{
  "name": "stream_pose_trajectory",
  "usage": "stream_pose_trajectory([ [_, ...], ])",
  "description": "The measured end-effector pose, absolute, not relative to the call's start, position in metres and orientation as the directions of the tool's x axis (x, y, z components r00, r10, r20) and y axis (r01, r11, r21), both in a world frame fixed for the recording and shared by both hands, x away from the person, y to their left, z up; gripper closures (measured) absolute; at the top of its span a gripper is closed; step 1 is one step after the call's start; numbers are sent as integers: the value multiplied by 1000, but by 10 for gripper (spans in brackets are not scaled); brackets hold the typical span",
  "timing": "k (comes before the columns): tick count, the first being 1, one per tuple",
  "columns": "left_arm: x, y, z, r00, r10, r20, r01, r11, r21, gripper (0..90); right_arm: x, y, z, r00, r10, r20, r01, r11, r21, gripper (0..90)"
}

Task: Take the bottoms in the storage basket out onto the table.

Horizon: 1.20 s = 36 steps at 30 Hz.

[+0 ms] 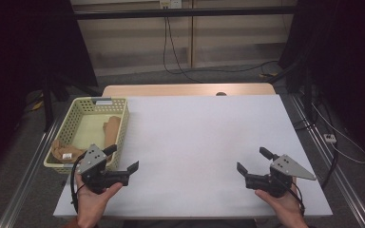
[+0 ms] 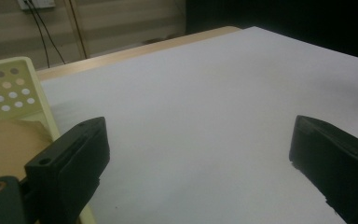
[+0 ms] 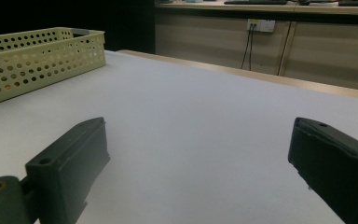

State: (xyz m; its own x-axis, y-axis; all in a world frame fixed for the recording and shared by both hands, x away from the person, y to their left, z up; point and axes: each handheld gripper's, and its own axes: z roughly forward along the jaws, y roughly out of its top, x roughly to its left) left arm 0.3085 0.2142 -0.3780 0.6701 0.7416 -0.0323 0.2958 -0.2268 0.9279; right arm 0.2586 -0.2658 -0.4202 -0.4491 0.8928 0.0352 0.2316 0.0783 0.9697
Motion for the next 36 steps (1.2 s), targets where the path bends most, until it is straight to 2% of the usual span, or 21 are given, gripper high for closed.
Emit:
stream_pose_trajectory([
  [15,317,226,-369,646,762,-58,315,-196,929,51,261,-265,-421,-449,892,49,248,72,966,44],
  [24,325,234,-360,622,782,-42,326,-210,922,50,261,-264,-420,-452,891,37,244,84,966,44],
  [28,326,244,-355,635,769,-77,359,-205,910,99,261,-262,-420,-455,890,33,246,90,965,44],
  [36,328,269,-339,597,798,-79,369,-185,911,67,261,-261,-421,-457,889,36,250,90,964,44],
])
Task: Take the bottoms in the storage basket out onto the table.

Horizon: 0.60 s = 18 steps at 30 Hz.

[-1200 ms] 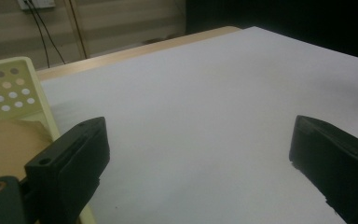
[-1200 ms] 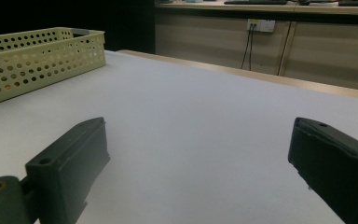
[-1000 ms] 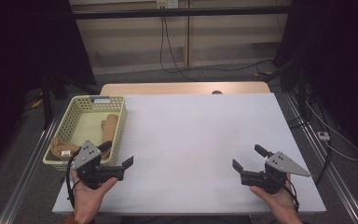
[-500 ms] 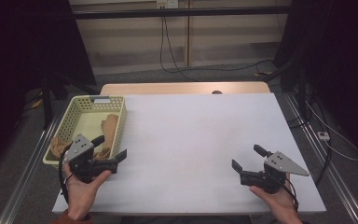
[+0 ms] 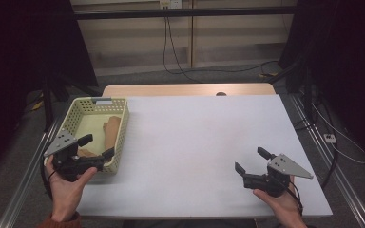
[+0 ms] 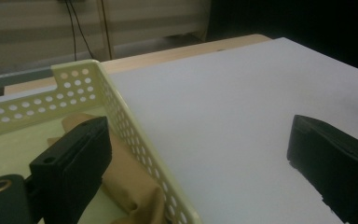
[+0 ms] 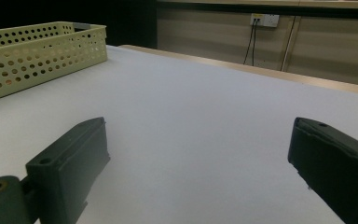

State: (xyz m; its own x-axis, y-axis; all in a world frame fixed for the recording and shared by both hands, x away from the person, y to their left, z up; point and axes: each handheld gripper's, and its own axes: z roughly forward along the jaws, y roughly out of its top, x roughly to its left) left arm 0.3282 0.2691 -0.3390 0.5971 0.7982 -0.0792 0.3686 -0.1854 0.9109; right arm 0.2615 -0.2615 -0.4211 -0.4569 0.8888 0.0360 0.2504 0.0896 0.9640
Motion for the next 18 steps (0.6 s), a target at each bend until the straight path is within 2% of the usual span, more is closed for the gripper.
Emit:
stream_pose_trajectory([
  [5,330,277,-336,584,809,-71,377,-192,906,67,262,-261,-421,-459,888,36,252,91,963,44],
  [9,334,281,-335,588,806,-70,417,-228,880,95,262,-261,-421,-459,887,38,253,90,963,44],
  [13,338,281,-336,597,802,-32,429,-284,858,119,262,-260,-421,-464,885,37,251,91,964,44],
  [18,341,285,-342,587,809,-33,457,-298,838,115,262,-261,-421,-462,886,39,253,90,963,44],
])
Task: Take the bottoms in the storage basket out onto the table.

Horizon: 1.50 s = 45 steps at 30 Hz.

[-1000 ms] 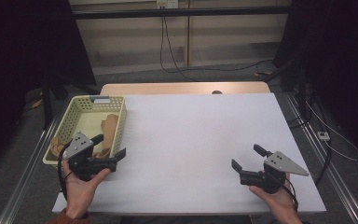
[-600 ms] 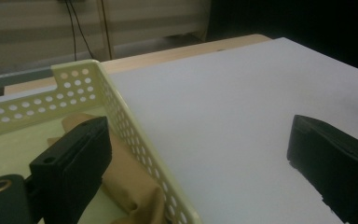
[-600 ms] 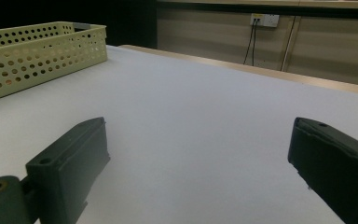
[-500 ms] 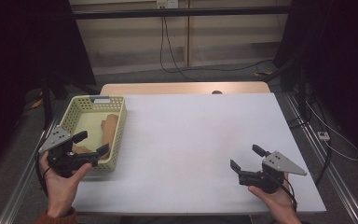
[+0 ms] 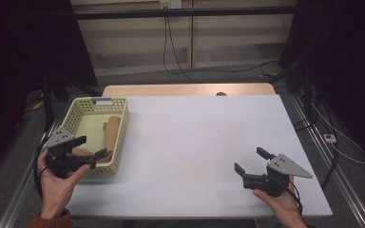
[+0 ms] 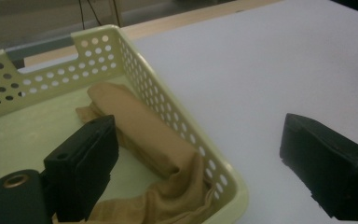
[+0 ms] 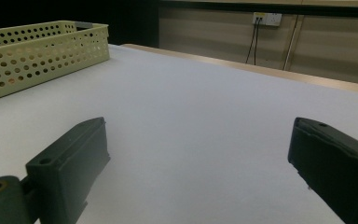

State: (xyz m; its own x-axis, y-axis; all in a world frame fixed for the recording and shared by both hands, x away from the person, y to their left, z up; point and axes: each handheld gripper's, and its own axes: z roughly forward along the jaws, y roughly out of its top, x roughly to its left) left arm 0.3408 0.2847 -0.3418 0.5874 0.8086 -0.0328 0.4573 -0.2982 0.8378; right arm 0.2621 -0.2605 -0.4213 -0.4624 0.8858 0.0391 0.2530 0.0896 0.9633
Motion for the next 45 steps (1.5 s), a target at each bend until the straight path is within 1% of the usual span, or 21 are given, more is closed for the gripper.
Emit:
stream_pose_trajectory([
  [1,344,286,-343,580,814,-34,479,-307,822,112,262,-260,-421,-464,885,39,252,90,963,44],
  [2,344,286,-343,580,814,-34,479,-307,822,114,262,-260,-421,-463,885,38,253,91,963,44],
  [5,350,287,-345,578,815,-28,513,-337,789,148,263,-259,-421,-466,884,36,255,95,962,44],
  [7,356,286,-346,575,818,-28,534,-349,770,149,263,-259,-422,-468,883,39,257,94,962,44],
  [8,362,284,-348,569,822,-28,560,-363,745,149,263,-259,-422,-469,882,38,257,95,962,44],
  [10,365,283,-349,565,825,-24,569,-369,735,154,263,-259,-421,-468,883,37,254,94,963,44],
  [16,379,279,-359,549,835,-46,644,-387,660,158,263,-259,-421,-469,882,36,251,95,963,44],
  [17,381,279,-360,547,836,-37,650,-397,648,158,263,-259,-421,-470,882,36,251,95,963,44],
  [18,383,279,-361,548,836,-24,649,-407,643,158,263,-259,-421,-470,882,36,251,95,963,44],
  [19,385,279,-362,546,837,-35,657,-402,638,158,263,-259,-421,-470,882,36,252,94,963,44],
  [26,394,276,-370,550,834,-31,687,-431,585,158,262,-259,-421,-475,879,36,253,97,963,42],
  [27,396,272,-372,566,824,8,687,-477,548,157,262,-258,-421,-476,878,36,250,97,963,42],
  [30,399,268,-374,578,816,16,691,-499,523,157,263,-258,-421,-475,879,35,252,98,963,42],
  [31,402,265,-374,577,816,35,696,-514,502,160,263,-258,-421,-475,879,36,252,97,963,42],
  [32,402,265,-374,577,816,35,696,-514,502,161,263,-258,-421,-475,879,36,252,97,963,42],
  [33,404,263,-375,570,820,56,699,-520,492,160,263,-259,-421,-472,881,31,251,100,963,42],
  [36,410,259,-375,570,820,56,711,-527,466,171,263,-258,-421,-472,881,33,252,99,963,42],
  [39,416,256,-376,568,819,84,716,-542,439,166,262,-259,-421,-472,881,30,250,101,963,42],
  [40,417,254,-377,561,823,89,717,-537,443,166,263,-259,-421,-473,880,33,252,100,963,42],
  [42,420,252,-377,565,818,105,712,-549,439,203,263,-259,-421,-473,880,31,251,101,963,42],
  [45,427,253,-380,552,827,105,727,-539,424,221,262,-259,-421,-473,881,30,250,101,963,43],
])
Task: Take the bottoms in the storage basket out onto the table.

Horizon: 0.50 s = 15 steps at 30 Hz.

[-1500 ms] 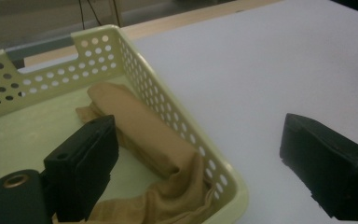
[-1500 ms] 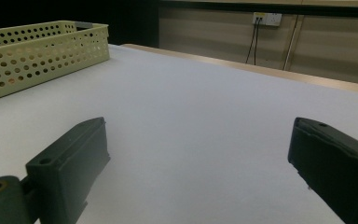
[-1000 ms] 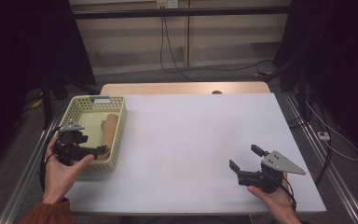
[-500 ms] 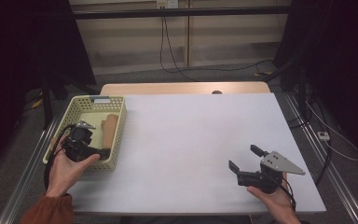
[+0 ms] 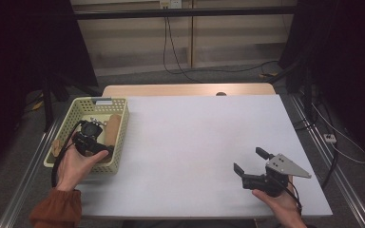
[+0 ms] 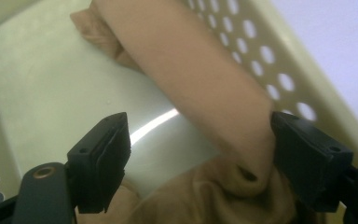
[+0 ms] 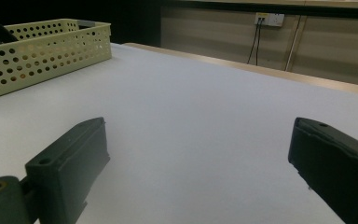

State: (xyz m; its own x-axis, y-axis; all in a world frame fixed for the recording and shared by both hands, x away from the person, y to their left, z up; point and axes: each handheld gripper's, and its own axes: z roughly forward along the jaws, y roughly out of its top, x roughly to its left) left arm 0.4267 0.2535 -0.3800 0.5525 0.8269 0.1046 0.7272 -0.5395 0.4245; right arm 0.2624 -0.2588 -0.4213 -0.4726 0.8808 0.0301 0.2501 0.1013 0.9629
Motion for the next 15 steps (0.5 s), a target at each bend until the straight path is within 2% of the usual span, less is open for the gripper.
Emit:
stream_pose_trajectory([
  [1,431,256,-382,524,839,146,738,-532,415,228,262,-259,-421,-474,880,30,250,101,963,43],
  [3,434,258,-382,516,844,150,744,-528,410,228,262,-259,-421,-474,880,31,251,101,963,43],
  [10,451,265,-384,501,862,71,776,-484,405,216,263,-259,-422,-474,880,31,254,103,962,44],
  [12,453,265,-383,504,863,25,780,-468,416,216,263,-259,-422,-473,880,31,255,103,961,43],
  [15,456,260,-390,540,839,-70,790,-476,387,203,263,-259,-422,-474,880,31,255,103,962,44],
])
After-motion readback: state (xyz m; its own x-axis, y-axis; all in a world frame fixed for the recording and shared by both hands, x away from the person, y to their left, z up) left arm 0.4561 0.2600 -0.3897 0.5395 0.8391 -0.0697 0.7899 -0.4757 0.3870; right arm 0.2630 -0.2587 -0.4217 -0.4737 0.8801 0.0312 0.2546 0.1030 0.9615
